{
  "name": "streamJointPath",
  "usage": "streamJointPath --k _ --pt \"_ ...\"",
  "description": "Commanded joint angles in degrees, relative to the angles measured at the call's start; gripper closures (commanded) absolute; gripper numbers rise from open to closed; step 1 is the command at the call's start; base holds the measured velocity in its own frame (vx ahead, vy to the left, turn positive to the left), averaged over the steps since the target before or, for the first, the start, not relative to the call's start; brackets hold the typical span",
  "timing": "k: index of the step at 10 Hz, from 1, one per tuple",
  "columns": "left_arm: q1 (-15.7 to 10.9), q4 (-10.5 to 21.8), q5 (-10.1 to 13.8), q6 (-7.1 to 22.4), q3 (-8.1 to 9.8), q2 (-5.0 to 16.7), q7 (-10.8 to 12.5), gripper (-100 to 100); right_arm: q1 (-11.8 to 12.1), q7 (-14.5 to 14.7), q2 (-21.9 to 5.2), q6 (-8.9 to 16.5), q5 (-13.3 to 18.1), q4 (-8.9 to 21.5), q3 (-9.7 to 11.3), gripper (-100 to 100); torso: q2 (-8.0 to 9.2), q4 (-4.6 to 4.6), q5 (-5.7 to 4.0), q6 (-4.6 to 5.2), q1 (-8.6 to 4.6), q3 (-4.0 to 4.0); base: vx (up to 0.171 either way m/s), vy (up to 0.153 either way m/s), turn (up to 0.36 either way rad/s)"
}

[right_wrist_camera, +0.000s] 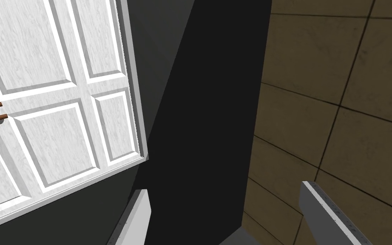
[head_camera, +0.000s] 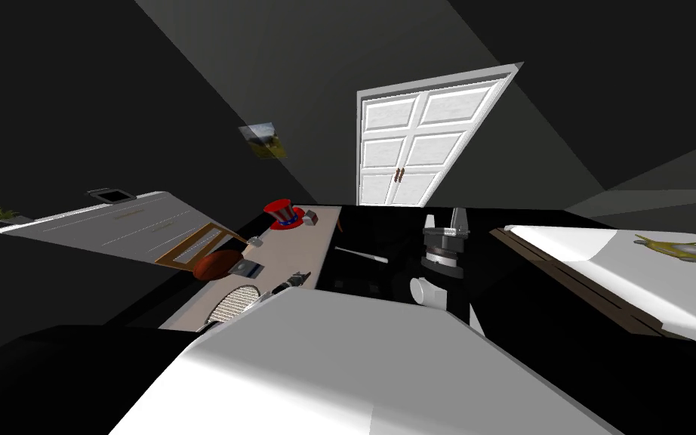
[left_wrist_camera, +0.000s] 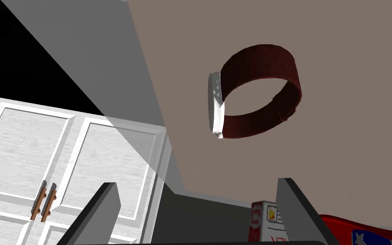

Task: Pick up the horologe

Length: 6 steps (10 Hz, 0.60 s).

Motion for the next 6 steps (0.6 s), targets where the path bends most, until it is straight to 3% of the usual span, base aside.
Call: streamJointPath --k 1,3,6 --pt "-0.61 1.91 -0.54 -0.37 -0.24 0.62 0.51 -100 0.0 0.0 0.0 0.0 0.0 0.0 0.0 0 0.0 0.0 0.0 0.0 0.0 0.0 -0.041 0.043 -0.025" --pt "-0.5 4.69 -1.72 -1.05 -0.52 0.89 0.34 -100 0.01 0.0 0.0 0.0 0.0 0.0 0.0 0 -0.17 -0.03 -0.02 0.01 -0.12 -0.1 -0.033 0.024 -0.057" --pt "-0.46 5.23 -1.89 -1.21 -0.53 0.99 0.35 -100 0.01 0.0 0.0 0.0 0.0 0.0 0.0 0 -0.21 -0.04 -0.03 0.01 -0.17 -0.12 -0.022 0.015 -0.015"
